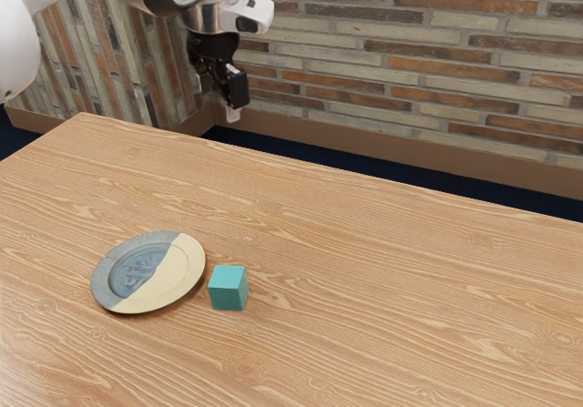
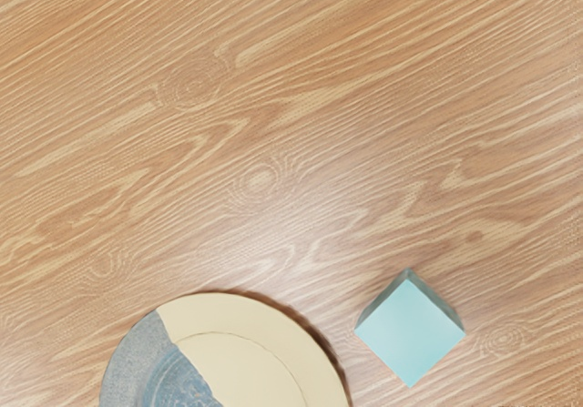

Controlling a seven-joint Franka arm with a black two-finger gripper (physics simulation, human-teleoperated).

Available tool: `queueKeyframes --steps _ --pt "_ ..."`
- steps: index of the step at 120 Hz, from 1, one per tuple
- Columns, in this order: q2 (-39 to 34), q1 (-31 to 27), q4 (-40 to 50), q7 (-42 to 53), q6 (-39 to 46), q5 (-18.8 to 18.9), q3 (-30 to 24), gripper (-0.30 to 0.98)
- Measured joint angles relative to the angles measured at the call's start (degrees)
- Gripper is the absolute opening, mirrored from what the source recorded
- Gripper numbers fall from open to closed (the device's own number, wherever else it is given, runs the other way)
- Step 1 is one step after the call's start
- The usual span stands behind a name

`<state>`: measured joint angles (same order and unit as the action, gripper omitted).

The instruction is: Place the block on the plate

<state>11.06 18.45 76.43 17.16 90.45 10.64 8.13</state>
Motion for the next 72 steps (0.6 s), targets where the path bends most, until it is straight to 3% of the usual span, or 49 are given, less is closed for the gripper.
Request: queueKeyframes --steps 53,72 --pt "2.9 0.2 6.1 5.8 -3.6 -0.6 -0.7 0.69" --pt "3.3 -0.1 9.6 6.6 -5.5 -3.9 -0.7 0.69"
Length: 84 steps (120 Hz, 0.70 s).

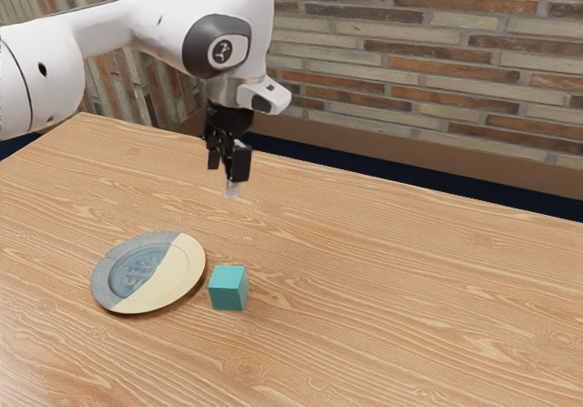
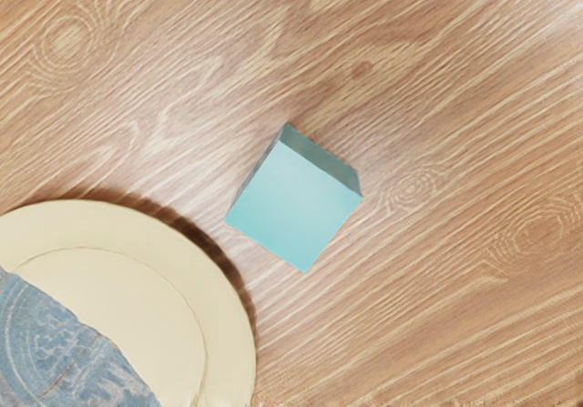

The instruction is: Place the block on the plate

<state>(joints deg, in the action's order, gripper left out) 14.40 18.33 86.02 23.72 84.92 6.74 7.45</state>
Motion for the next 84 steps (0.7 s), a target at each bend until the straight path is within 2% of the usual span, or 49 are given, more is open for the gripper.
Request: queueKeyframes --steps 25,58,84 --pt "-1.2 0.1 7.0 -0.5 2.9 -2.8 -0.1 0.69" --pt "-6.8 0.5 21.8 -3.4 16.4 -7.1 -1.4 0.69" --pt "-7.3 0.5 27.0 -11.3 24.9 -8.1 -2.1 0.69"
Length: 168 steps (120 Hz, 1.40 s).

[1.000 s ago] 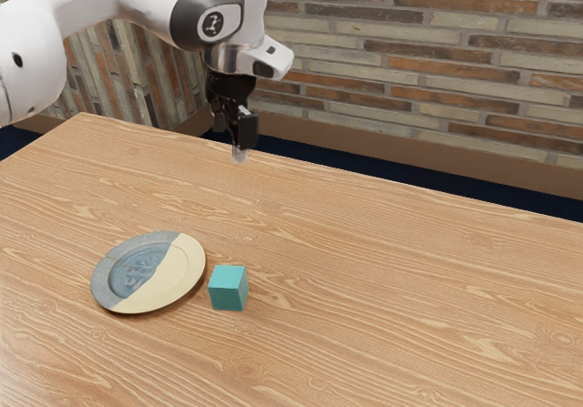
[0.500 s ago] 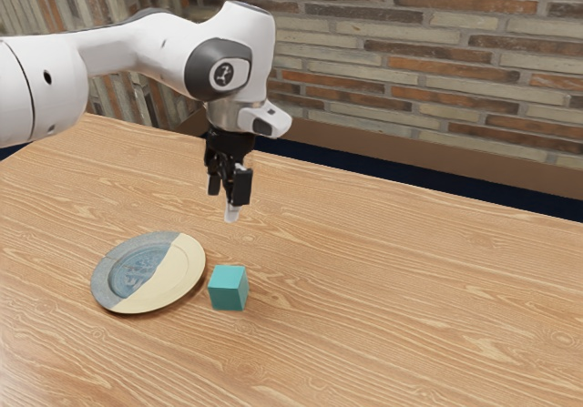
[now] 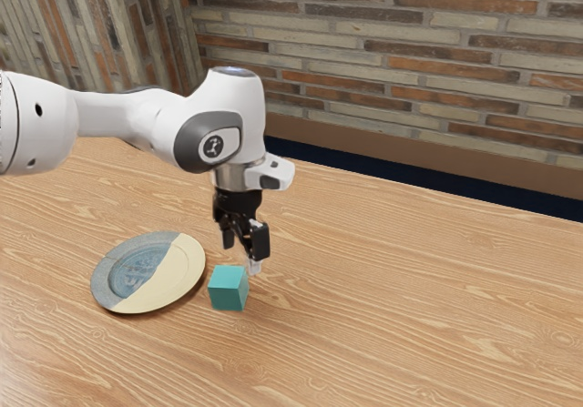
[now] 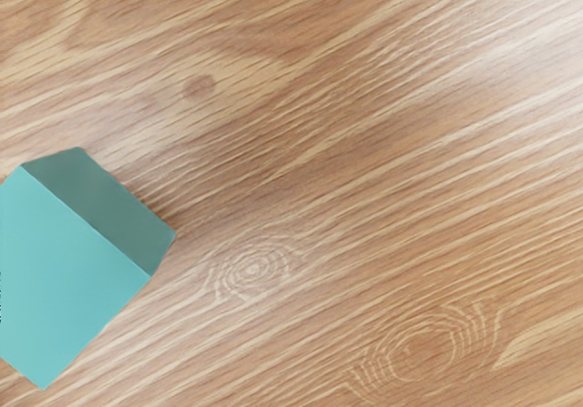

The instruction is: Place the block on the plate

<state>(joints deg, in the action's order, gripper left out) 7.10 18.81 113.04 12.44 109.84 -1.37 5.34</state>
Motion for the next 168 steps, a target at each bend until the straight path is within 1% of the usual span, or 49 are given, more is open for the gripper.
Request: queueKeyframes --steps 31,55,92,121,131,168 --pt "2.2 -3.1 3.7 -10.4 6.4 -0.5 0.1 0.69" --pt "5.1 -5.6 4.5 -16.3 11.5 -2.4 0.3 0.69" --pt "8.3 -8.1 4.8 -22.4 15.4 -3.9 0.3 0.69" --pt "10.0 -8.7 5.2 -25.4 17.2 -4.4 0.1 0.69" --pt "10.0 -8.7 5.9 -26.2 17.7 -4.7 0.0 0.66" --pt "10.4 -8.7 6.1 -28.3 19.0 -5.0 -0.4 0.47"
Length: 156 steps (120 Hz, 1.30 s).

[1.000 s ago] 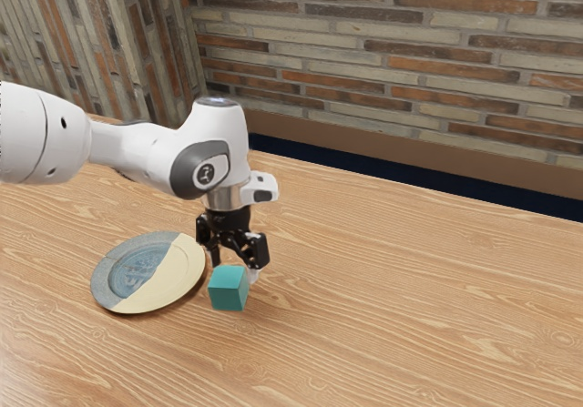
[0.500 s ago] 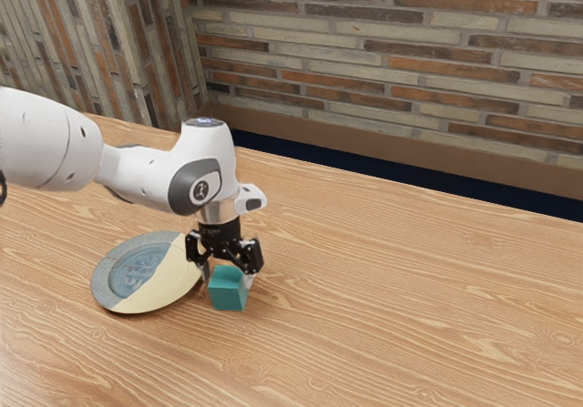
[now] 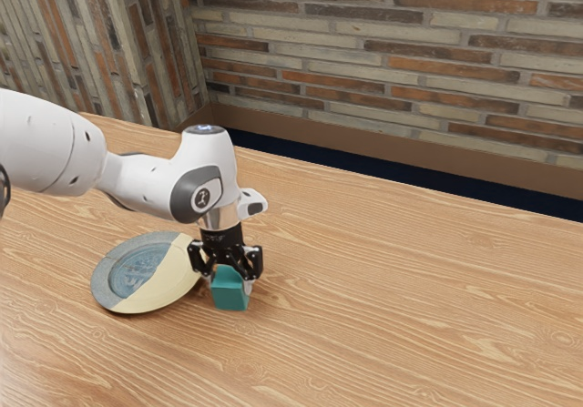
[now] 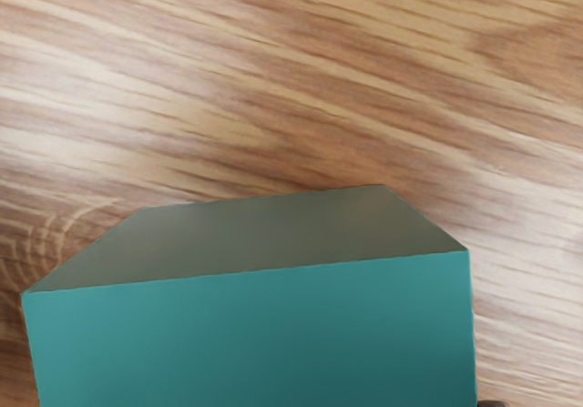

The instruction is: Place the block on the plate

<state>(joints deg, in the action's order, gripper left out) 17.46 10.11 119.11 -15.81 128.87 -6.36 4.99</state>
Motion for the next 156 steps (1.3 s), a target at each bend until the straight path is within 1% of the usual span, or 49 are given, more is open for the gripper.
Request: queueKeyframes --steps 8,29,55,70,83,129,156 --pt "0.3 0.0 0.0 -0.3 0.3 0.0 0.0 0.44" --pt "1.0 0.1 -0.1 -1.0 1.4 -0.3 -0.1 0.43" --pt "-2.5 -0.7 0.6 -1.7 1.5 -0.3 -0.1 0.41" --pt "-5.4 -2.7 1.0 -1.9 1.1 -0.2 0.0 0.41" --pt "-6.1 -5.2 1.1 -2.1 0.6 -0.1 0.1 0.41" --pt "-4.8 -14.4 1.0 -2.3 -0.3 -0.2 0.1 0.41" --pt "-2.8 -18.0 0.8 -2.3 -0.3 -0.4 0.2 0.41"
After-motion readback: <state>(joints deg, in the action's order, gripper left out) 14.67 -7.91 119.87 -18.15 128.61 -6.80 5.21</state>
